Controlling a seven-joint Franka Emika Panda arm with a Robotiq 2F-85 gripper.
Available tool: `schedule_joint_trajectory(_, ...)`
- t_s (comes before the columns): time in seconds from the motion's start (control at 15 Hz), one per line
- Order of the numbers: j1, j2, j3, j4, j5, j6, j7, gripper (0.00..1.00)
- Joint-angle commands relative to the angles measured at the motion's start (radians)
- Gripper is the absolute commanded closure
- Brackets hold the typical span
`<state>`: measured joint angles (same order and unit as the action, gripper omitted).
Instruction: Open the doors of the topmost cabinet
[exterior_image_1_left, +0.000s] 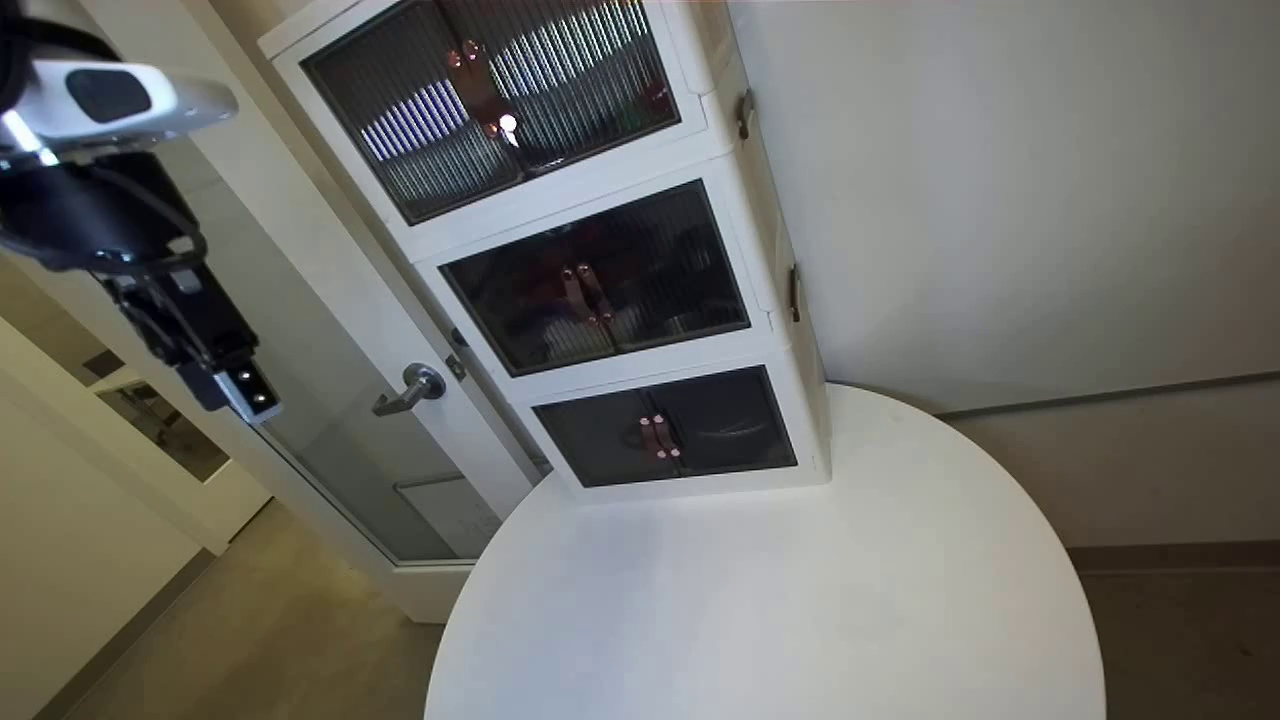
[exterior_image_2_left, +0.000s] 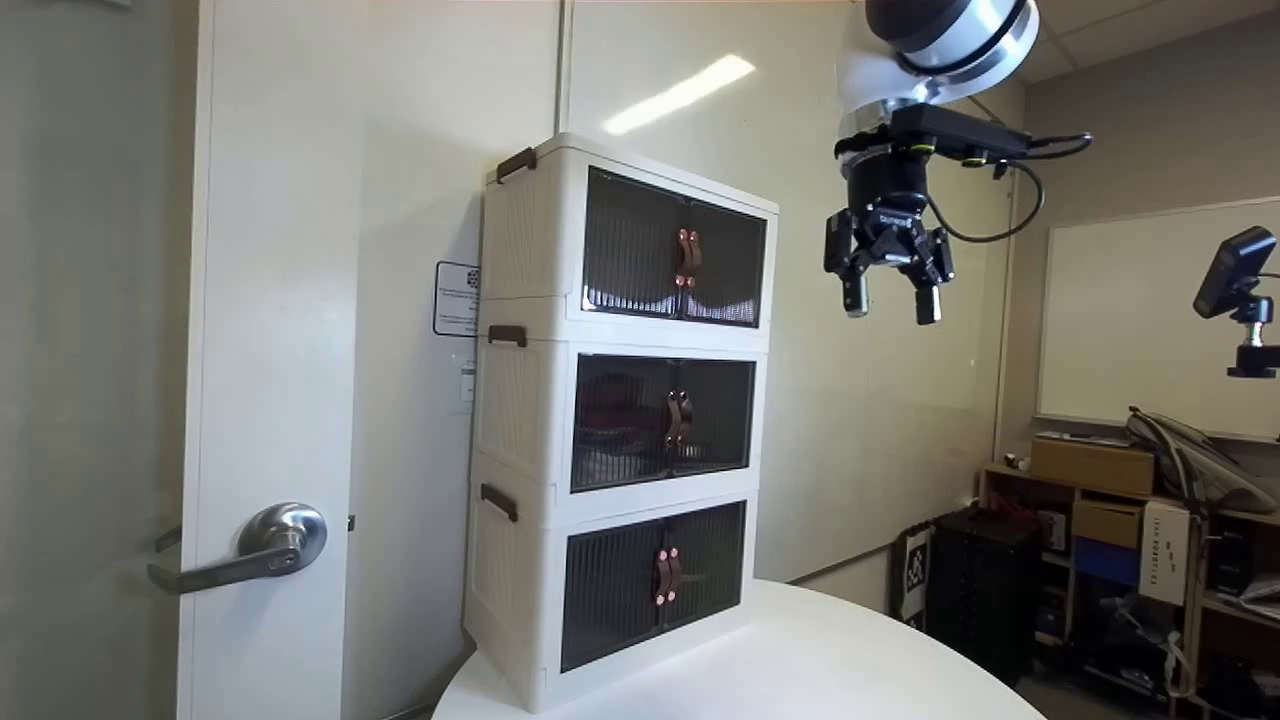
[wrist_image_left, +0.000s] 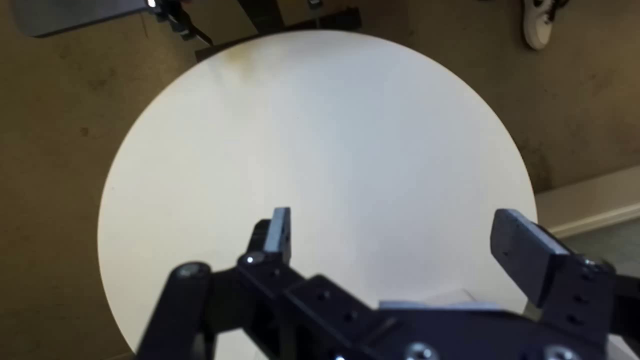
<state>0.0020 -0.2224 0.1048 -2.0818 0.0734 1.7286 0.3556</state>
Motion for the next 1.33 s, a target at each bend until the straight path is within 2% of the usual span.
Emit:
schedule_joint_trajectory(0.0, 0.001, 0.039, -0.025, 0.015, 0.084, 0.165, 0.052, 0.0)
schedule_joint_trajectory(0.27, 0.013, 0.065, -0.034, -0.005, 0.13, 0.446, -0.02, 0.0)
schedule_joint_trajectory(0.73, 0.028, 0.148, -0.033, 0.015, 0.134, 0.833, -0.055, 0.0)
schedule_joint_trajectory(1.0, 0.034, 0.242, -0.04, 0.084, 0.198, 0.931, -0.135, 0.0)
schedule_joint_trajectory(1.27, 0.019, 0.311, -0.034, 0.177, 0.339, 0.904, -0.335, 0.0)
